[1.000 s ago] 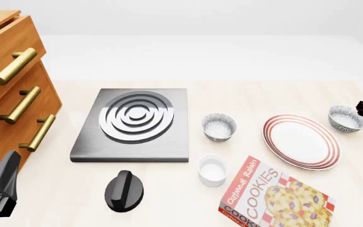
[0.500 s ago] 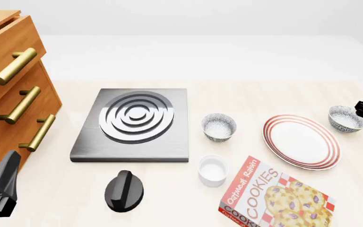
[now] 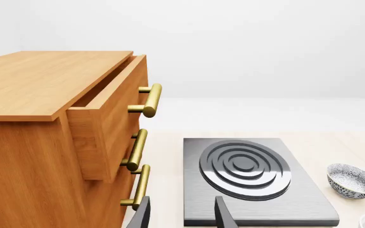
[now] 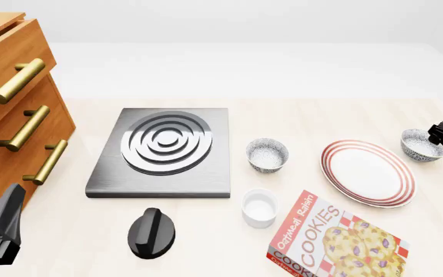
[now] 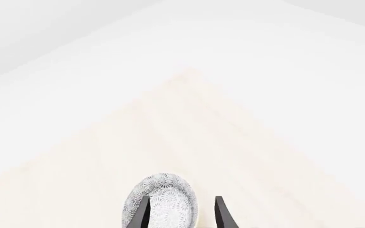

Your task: Pick the akita bowl next to the plate and place it on the plate.

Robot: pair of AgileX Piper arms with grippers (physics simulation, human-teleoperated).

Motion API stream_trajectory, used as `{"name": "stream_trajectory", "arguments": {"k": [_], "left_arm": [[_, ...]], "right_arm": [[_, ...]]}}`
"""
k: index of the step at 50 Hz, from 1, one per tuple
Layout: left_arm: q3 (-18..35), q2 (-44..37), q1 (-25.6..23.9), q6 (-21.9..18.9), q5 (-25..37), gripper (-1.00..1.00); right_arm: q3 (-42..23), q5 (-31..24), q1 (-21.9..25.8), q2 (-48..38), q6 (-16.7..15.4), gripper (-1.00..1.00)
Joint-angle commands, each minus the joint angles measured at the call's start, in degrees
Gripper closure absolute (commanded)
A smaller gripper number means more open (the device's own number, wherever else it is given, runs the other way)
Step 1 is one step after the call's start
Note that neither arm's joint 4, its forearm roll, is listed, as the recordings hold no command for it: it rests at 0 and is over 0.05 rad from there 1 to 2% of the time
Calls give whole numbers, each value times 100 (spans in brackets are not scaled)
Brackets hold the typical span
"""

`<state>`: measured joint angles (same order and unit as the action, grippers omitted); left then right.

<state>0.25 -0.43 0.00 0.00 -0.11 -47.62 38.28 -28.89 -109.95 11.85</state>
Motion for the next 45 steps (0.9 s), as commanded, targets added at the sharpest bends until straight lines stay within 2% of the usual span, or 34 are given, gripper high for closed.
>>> {"name": "stream_trajectory", "arguments": {"k": [1,45], "left_arm": [[0,0,0,0,0,-100],[0,0,0,0,0,-100]], "right_arm": [[-128,-136,12,-127,163,-100],[-443,-456,11,-558,644,-100]]}}
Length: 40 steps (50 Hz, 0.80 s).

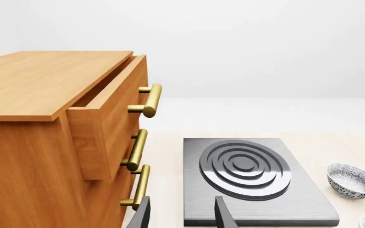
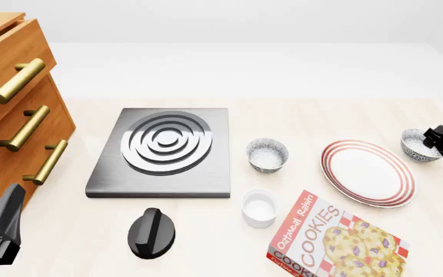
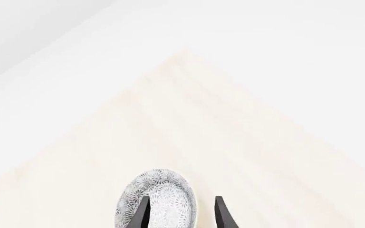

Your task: Pick the akita bowl next to the plate and place it on the plate.

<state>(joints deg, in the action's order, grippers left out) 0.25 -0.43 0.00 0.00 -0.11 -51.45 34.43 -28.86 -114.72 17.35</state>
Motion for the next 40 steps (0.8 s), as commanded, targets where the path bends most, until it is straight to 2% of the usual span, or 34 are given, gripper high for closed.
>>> {"name": "stream_trajectory", "arguments": {"k": [1,40], "left_arm": [[0,0,0,0,0,-100],[0,0,0,0,0,-100]], "right_arm": [[-70,-77,10,-87,99,-100],[-343,-203,-3,-538,369,-100]]}}
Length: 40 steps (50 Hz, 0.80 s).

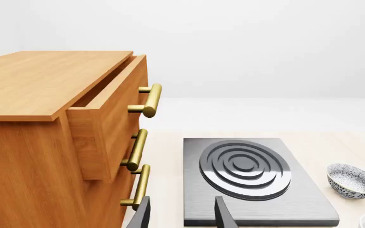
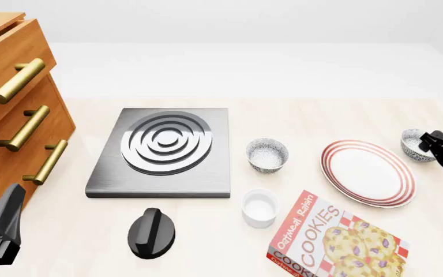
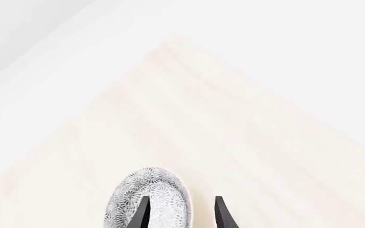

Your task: Pick the akita bowl next to the plate and place it on the plate.

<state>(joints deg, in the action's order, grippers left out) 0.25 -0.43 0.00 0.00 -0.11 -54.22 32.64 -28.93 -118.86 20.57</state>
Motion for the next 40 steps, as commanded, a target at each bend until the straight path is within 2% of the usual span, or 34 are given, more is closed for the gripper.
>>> {"name": "stream_trajectory", "arguments": {"k": [1,36,37,40], "left_arm": [[0,0,0,0,0,-100],[0,0,0,0,0,-100],[0,0,0,0,0,-100],[0,0,0,0,0,-100]], "right_arm": [[-67,-21,3,-135,43,-100],[-130,-61,89,-341,88,-100],[-129,-66,87,-333,88,100],[-131,-77,67,-319,86,100]]}}
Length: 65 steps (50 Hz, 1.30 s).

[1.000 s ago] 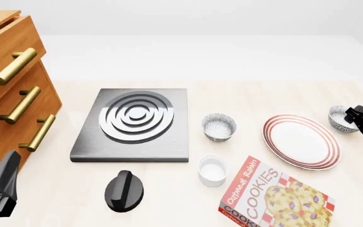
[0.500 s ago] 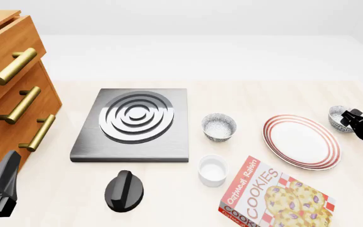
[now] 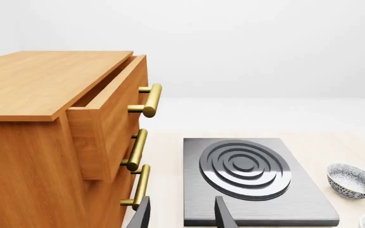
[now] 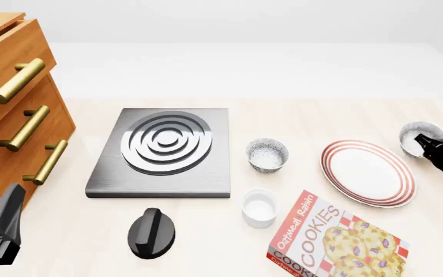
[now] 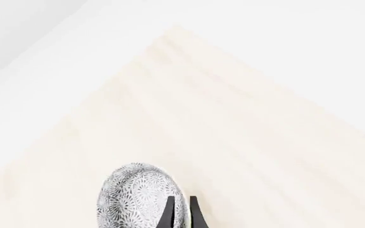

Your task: Pick the akita bowl next to the plate and place it on the plate.

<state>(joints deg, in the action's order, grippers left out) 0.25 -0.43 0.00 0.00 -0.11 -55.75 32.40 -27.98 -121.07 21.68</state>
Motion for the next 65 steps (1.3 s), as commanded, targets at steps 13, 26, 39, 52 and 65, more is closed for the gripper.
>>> {"name": "stream_trajectory", "arguments": {"k": [13,26,39,52,65], "left_arm": [[0,0,0,0,0,-100],[0,0,0,0,0,-100],[0,0,0,0,0,-100],[0,0,0,0,0,-100],[0,0,0,0,0,-100]], "right_arm": [[-3,-138,-60,-4,3,100],[65,-274,-53,327,77,100],[157,-421,-66,719,157,100],[338,-515,-5,1104,236,100],[595,-622,91,1614,283,100]]}}
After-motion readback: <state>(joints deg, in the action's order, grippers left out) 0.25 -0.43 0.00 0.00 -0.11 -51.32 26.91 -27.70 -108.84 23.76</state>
